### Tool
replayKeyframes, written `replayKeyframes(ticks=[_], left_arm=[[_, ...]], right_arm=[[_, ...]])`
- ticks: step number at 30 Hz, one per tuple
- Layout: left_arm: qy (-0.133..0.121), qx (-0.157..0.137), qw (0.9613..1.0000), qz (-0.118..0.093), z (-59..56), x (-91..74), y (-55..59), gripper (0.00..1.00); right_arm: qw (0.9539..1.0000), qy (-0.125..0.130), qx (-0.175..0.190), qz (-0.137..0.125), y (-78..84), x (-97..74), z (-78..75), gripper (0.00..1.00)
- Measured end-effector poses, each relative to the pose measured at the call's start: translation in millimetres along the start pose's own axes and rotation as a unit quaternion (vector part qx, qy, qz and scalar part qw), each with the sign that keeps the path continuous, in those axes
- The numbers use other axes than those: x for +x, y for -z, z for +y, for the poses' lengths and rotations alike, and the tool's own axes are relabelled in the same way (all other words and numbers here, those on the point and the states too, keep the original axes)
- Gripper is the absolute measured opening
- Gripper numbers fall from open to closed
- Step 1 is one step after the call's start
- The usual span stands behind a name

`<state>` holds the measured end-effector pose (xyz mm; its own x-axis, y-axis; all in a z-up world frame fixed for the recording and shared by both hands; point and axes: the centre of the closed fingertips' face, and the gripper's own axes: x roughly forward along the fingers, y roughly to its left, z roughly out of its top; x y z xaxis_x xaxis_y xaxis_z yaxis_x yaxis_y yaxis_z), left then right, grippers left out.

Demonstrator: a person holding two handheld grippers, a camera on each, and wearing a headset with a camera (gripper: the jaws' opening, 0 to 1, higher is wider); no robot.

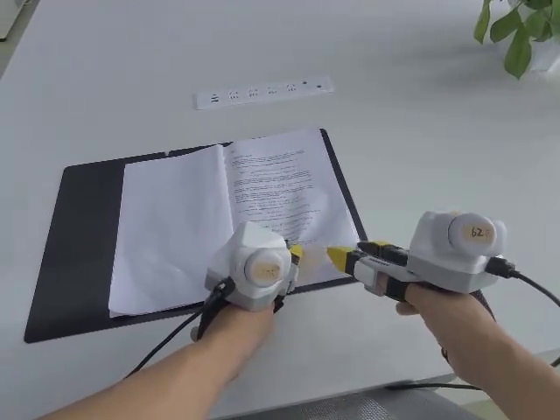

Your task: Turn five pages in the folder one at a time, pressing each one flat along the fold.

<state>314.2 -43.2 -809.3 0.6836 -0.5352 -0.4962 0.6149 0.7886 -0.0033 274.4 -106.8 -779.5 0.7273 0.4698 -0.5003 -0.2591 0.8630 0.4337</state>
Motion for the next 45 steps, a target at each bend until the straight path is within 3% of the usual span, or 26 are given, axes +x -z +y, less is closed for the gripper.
replayKeyframes(ticks=[4, 8, 9, 11, 15, 19, 28, 36, 39, 45], left_arm=[[0.000, -0.001, 1.0000, -0.001, 0.2, -0.2, -0.3, 0.07], [0.000, 0.000, 1.0000, -0.002, 0.5, -0.1, -0.7, 0.07], [0.000, -0.001, 1.0000, -0.002, 0.6, -0.2, -0.8, 0.07], [0.000, 0.000, 1.0000, -0.002, 0.6, -0.3, -0.9, 0.07], [0.001, 0.001, 1.0000, -0.001, 0.8, -0.2, -1.0, 0.07], [0.001, 0.000, 1.0000, -0.001, 1.1, -0.1, -0.9, 0.07], [0.001, -0.003, 1.0000, 0.000, 1.0, 0.2, -1.1, 0.08], [0.004, -0.025, 0.9997, -0.002, -1.4, -0.3, -2.8, 0.10], [0.011, -0.034, 0.9993, 0.004, -0.8, -2.1, -3.8, 0.11], [0.011, -0.035, 0.9992, 0.013, 2.4, -13.1, -1.8, 0.18]], right_arm=[[1.0000, 0.005, 0.006, -0.003, -0.4, 0.1, -2.2, 0.25], [0.9989, 0.012, 0.042, -0.014, -3.5, -0.6, -8.8, 0.17], [0.9977, 0.011, 0.064, -0.020, -4.4, -0.4, -9.6, 0.15], [0.9901, 0.005, 0.137, -0.030, -4.8, 0.4, -12.1, 0.13], [0.9811, -0.001, 0.191, -0.030, 1.5, 0.9, -17.8, 0.10], [0.9826, 0.003, 0.182, -0.035, 1.4, -1.6, -19.2, 0.03], [0.9828, 0.002, 0.179, -0.044, -4.0, -4.4, -16.0, 0.00], [0.9905, 0.010, 0.128, -0.050, -11.1, -9.8, -12.4, 0.00], [0.9957, 0.015, 0.078, -0.048, -12.7, -11.7, -8.5, 0.00], [0.9966, 0.010, 0.062, -0.053, -17.9, -14.6, 1.9, 0.00]])
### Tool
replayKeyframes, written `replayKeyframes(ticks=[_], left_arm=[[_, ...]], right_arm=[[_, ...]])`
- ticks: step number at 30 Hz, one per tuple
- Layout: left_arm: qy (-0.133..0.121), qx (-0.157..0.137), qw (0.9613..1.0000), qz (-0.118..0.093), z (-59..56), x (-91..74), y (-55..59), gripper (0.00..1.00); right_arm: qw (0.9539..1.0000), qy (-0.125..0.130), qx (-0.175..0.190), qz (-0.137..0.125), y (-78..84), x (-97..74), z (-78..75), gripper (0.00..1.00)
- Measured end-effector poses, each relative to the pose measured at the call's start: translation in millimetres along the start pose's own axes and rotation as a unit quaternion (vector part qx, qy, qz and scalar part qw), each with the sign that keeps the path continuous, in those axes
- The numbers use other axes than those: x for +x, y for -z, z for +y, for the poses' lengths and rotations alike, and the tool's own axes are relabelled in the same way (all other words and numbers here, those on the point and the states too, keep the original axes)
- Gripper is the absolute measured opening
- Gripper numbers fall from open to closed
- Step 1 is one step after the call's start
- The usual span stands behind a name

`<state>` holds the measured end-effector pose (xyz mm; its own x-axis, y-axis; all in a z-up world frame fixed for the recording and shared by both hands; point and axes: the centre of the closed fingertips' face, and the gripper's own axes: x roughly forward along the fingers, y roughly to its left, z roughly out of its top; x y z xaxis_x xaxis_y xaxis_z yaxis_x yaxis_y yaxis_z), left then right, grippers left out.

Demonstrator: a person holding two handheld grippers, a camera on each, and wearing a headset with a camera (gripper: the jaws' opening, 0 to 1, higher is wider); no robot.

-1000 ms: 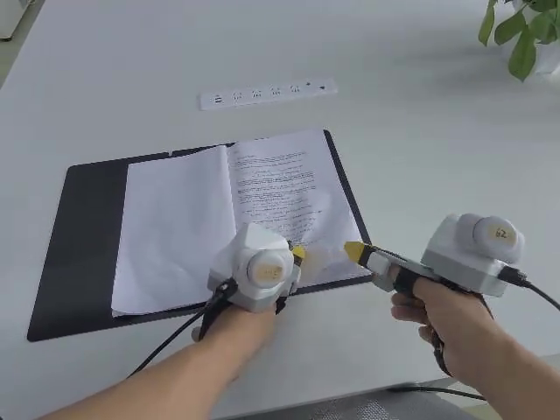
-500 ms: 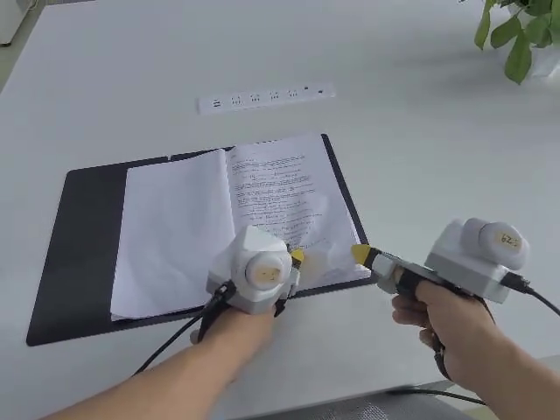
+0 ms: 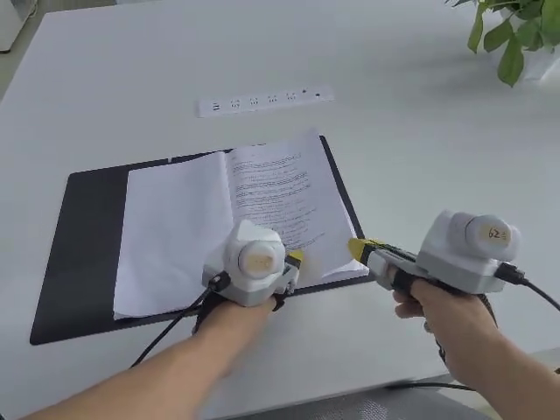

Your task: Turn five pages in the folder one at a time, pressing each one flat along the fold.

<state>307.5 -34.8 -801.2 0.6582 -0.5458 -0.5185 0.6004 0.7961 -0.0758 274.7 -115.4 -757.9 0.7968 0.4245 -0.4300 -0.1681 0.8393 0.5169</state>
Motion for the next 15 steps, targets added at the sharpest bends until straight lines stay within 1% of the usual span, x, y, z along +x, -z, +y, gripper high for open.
replayKeyframes(ticks=[2, 4, 8, 11, 13, 15], left_arm=[[0.002, -0.008, 1.0000, -0.001, 2.7, -6.0, -1.1, 0.20], [0.005, -0.005, 0.9999, -0.009, 4.5, -13.1, -5.6, 0.21], [0.016, -0.004, 0.9997, -0.016, 7.7, -26.3, -12.5, 0.24], [0.023, -0.002, 0.9995, -0.021, 11.4, -40.6, -16.5, 0.26], [0.021, 0.003, 0.9994, -0.027, 15.5, -48.9, -19.6, 0.25], [0.018, 0.000, 0.9993, -0.033, 22.1, -57.9, -21.5, 0.26]], right_arm=[[1.0000, -0.005, -0.007, -0.002, -2.6, -1.6, 6.2, 0.00], [0.9997, -0.010, -0.024, -0.002, -4.2, -2.5, 11.8, 0.00], [0.9992, -0.022, -0.034, -0.005, -7.6, -3.5, 23.5, 0.00], [0.9986, -0.037, -0.036, -0.009, -12.4, -3.9, 39.0, 0.00], [0.9982, -0.045, -0.039, -0.011, -14.7, -3.0, 46.9, 0.00], [0.9976, -0.056, -0.038, -0.014, -18.0, -1.9, 57.4, 0.00]])
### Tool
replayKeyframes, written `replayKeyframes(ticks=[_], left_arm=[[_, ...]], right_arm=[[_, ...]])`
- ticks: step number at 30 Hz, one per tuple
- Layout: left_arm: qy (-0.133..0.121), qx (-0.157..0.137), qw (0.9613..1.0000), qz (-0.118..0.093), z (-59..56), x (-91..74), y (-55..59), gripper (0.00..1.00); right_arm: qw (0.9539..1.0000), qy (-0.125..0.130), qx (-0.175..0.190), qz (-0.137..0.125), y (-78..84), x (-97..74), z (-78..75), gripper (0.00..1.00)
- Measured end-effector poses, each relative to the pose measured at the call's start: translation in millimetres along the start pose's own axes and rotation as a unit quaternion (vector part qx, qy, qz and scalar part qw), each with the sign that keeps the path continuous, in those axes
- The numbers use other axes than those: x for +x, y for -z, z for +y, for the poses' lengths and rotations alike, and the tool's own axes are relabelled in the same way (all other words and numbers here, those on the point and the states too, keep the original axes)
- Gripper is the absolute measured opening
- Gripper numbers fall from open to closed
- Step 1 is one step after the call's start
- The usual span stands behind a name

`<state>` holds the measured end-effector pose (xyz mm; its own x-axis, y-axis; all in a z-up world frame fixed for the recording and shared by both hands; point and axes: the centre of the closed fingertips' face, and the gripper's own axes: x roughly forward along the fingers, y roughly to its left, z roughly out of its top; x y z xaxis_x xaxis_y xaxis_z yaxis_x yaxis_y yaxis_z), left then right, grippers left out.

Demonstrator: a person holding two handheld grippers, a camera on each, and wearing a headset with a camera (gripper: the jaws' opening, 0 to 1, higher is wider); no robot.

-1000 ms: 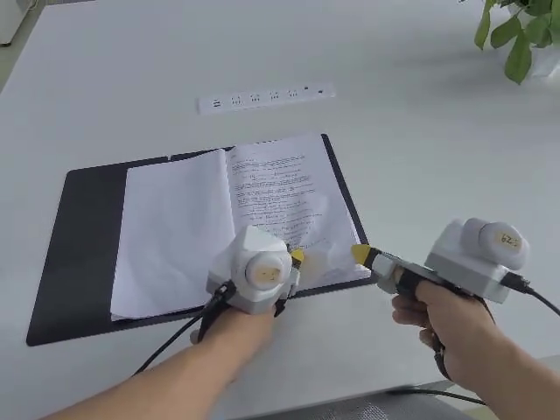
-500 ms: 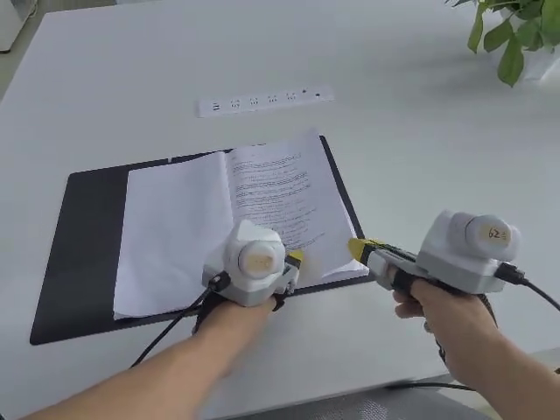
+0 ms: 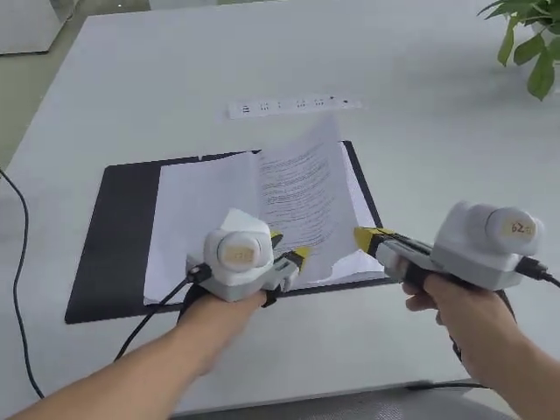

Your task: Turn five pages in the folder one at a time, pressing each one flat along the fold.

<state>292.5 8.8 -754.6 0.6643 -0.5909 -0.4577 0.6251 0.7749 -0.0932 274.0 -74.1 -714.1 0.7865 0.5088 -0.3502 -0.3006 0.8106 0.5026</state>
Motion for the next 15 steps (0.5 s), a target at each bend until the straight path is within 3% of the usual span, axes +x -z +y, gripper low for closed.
replayKeyframes(ticks=[15], left_arm=[[-0.037, -0.014, 0.9989, -0.027, 52.8, -77.6, -12.4, 0.27]], right_arm=[[0.9978, -0.066, -0.011, -0.001, -2.3, 26.3, 72.8, 0.00]])
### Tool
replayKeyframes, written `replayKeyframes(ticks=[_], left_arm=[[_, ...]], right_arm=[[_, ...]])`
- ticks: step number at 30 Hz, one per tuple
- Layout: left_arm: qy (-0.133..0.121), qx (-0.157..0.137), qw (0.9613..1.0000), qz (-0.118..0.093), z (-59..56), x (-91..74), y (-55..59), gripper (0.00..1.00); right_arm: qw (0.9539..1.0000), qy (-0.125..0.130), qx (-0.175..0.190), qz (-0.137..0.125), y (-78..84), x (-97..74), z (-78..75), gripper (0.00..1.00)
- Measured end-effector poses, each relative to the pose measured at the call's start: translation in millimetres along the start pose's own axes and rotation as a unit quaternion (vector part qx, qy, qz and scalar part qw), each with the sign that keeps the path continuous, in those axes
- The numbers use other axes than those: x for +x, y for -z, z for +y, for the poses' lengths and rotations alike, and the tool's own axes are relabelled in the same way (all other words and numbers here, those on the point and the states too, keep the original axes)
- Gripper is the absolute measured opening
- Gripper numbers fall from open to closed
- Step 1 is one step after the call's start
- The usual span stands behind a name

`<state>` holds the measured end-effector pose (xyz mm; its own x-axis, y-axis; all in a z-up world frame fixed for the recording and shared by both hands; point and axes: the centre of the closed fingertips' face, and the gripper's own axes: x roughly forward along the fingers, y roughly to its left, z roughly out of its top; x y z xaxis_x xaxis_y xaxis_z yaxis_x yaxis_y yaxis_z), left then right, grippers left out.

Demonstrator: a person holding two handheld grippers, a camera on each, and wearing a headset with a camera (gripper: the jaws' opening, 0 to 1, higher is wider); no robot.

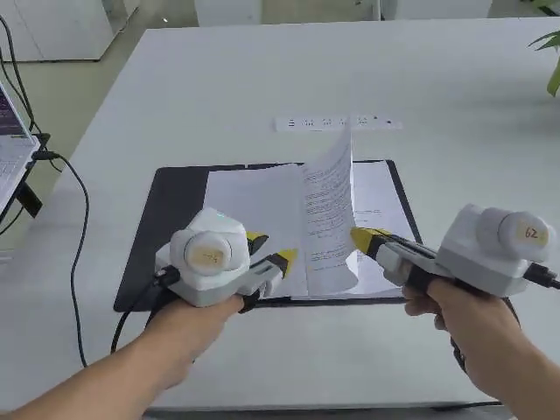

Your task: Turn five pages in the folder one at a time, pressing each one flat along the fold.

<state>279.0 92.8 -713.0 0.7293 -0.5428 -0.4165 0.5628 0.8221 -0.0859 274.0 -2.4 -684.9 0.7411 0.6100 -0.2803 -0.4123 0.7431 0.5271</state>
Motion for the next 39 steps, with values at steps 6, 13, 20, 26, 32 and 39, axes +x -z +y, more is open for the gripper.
replayKeyframes(ticks=[6, 13, 20, 26, 32, 39], left_arm=[[-0.020, -0.003, 0.9997, -0.013, 24.1, -28.8, -6.0, 0.27], [-0.037, -0.005, 0.9990, -0.023, 48.5, -58.0, -9.8, 0.28], [-0.054, -0.008, 0.9982, -0.026, 71.3, -81.4, -6.2, 0.28], [-0.070, -0.016, 0.9972, -0.023, 87.6, -96.1, 5.4, 0.28], [-0.083, -0.027, 0.9960, -0.018, 99.2, -110.4, 20.2, 0.28], [-0.095, -0.039, 0.9947, -0.007, 107.6, -122.1, 41.3, 0.27]], right_arm=[[0.9995, -0.028, -0.009, 0.009, 4.1, 21.5, 31.6, 0.00], [0.9984, -0.044, -0.017, 0.031, 16.7, 49.4, 58.8, 0.00], [0.9967, -0.050, -0.022, 0.060, 36.5, 76.2, 78.9, 0.00], [0.9952, -0.054, -0.023, 0.078, 53.0, 97.0, 90.7, 0.00], [0.9938, -0.054, -0.004, 0.097, 68.8, 116.5, 97.8, 0.00], [0.9907, -0.056, -0.004, 0.124, 89.8, 136.4, 104.7, 0.00]])
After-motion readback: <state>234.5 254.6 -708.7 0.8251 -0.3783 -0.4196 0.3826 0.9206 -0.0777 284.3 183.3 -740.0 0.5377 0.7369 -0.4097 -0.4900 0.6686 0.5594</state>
